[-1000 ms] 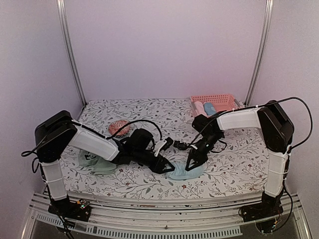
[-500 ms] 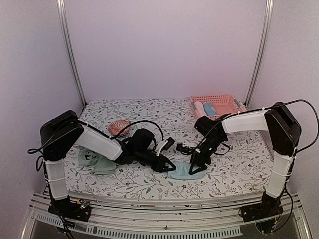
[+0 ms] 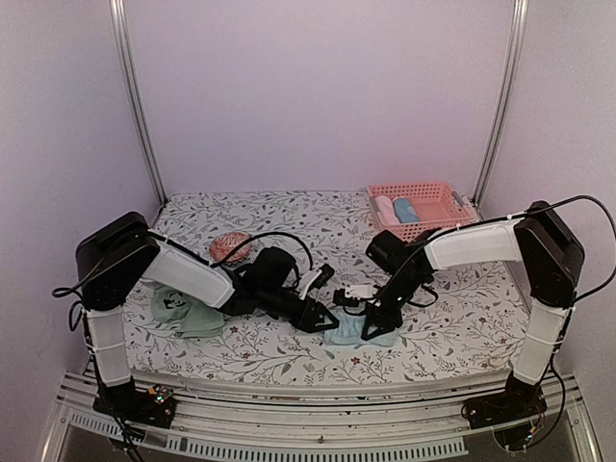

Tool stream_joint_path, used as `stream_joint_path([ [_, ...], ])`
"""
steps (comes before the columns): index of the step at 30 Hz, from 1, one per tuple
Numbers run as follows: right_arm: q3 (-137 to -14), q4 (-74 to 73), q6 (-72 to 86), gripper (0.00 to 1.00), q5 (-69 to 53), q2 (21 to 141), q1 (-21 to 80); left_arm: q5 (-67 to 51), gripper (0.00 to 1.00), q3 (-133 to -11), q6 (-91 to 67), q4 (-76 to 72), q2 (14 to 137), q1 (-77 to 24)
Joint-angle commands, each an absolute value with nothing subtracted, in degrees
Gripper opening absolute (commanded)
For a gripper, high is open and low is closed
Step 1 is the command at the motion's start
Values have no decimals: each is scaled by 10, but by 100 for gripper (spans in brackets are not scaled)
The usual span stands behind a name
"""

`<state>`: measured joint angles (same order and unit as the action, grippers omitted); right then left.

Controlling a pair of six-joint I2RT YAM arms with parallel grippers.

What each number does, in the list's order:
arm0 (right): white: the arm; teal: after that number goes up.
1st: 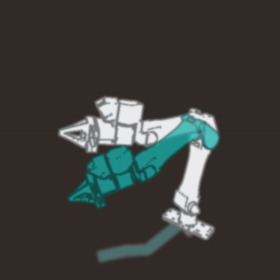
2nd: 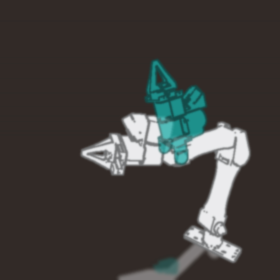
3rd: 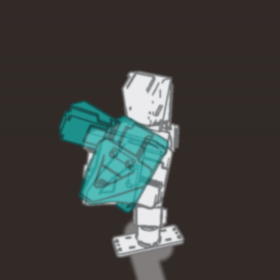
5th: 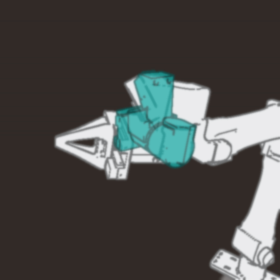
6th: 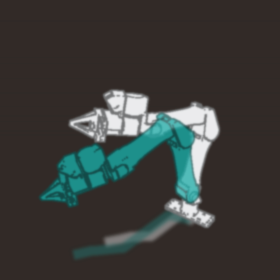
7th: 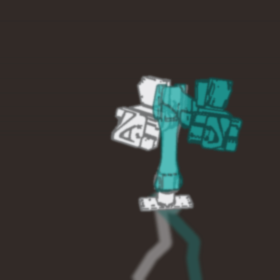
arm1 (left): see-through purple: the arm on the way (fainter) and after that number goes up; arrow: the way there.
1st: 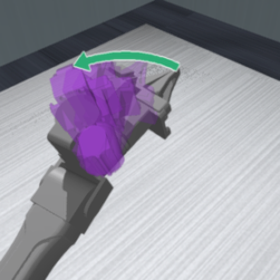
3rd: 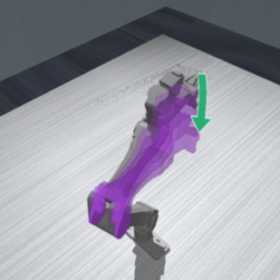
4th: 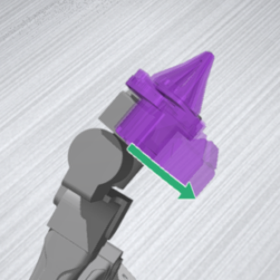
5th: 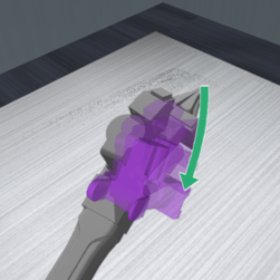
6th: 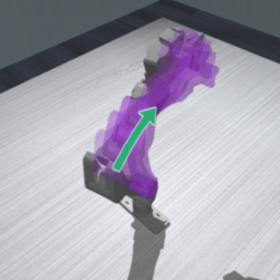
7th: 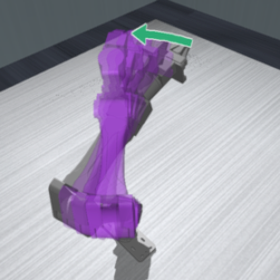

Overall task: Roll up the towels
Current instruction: Pick up the towel from the center of the board.

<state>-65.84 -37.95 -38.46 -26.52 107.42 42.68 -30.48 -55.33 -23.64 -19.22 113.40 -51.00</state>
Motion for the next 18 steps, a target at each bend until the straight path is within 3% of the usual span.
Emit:
stream_joint_path([
  [1,-674,-408,-381,20,-277,1040,402,-246,52,-543,-216,-130,1074,-493],
  [12,-809,-493,-380,12,-269,1026,286,-163,56,-595,-154,-8,985,-472],
  [18,-923,-480,-330,13,-157,1045,222,-76,56,-683,-130,81,990,-472],
])
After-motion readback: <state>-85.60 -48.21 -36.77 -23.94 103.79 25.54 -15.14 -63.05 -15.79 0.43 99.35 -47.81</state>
